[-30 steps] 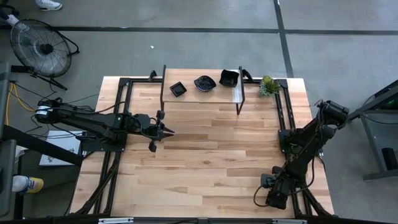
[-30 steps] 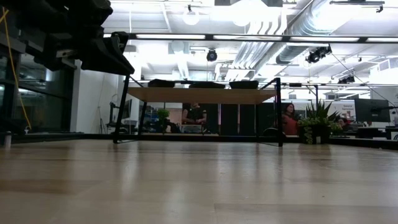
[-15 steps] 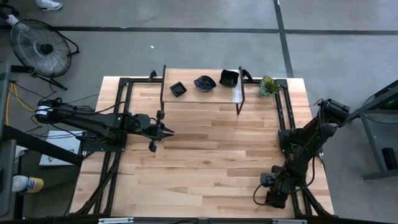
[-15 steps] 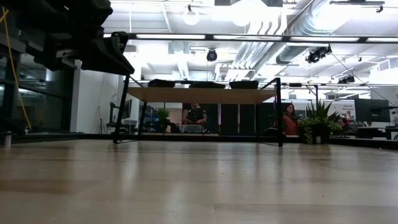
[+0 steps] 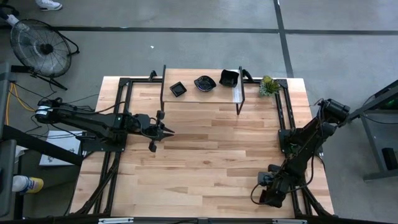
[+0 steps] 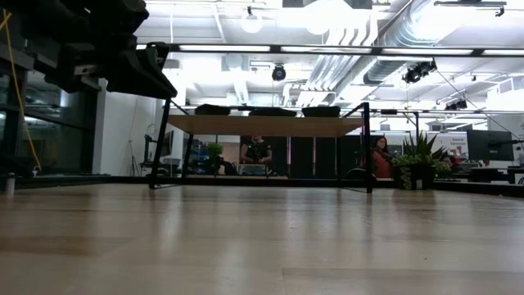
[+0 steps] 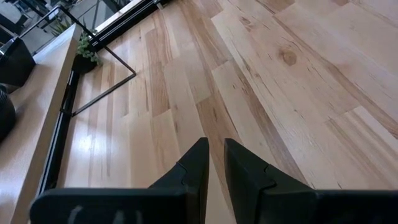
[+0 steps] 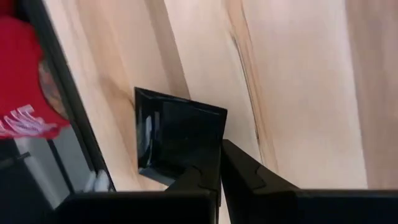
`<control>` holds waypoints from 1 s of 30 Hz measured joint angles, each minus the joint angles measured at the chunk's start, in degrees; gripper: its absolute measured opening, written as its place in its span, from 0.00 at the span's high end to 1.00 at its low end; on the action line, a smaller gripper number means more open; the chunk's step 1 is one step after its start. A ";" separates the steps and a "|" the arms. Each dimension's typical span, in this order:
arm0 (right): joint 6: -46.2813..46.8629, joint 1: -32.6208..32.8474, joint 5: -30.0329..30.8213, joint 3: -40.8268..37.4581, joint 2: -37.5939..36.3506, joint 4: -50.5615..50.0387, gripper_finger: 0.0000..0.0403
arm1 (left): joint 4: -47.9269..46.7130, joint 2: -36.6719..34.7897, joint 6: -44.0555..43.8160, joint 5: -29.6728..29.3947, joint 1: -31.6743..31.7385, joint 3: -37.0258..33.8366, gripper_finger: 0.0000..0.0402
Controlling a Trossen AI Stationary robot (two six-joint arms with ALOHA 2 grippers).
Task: Pick & Place Mini shaped plates
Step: Stack the square plate on top of the other square plates on the shelf
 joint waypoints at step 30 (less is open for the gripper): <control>-46.02 -21.68 39.02 13.74 -0.02 2.41 1.00 | 2.10 0.02 -3.97 3.98 0.00 -0.02 0.88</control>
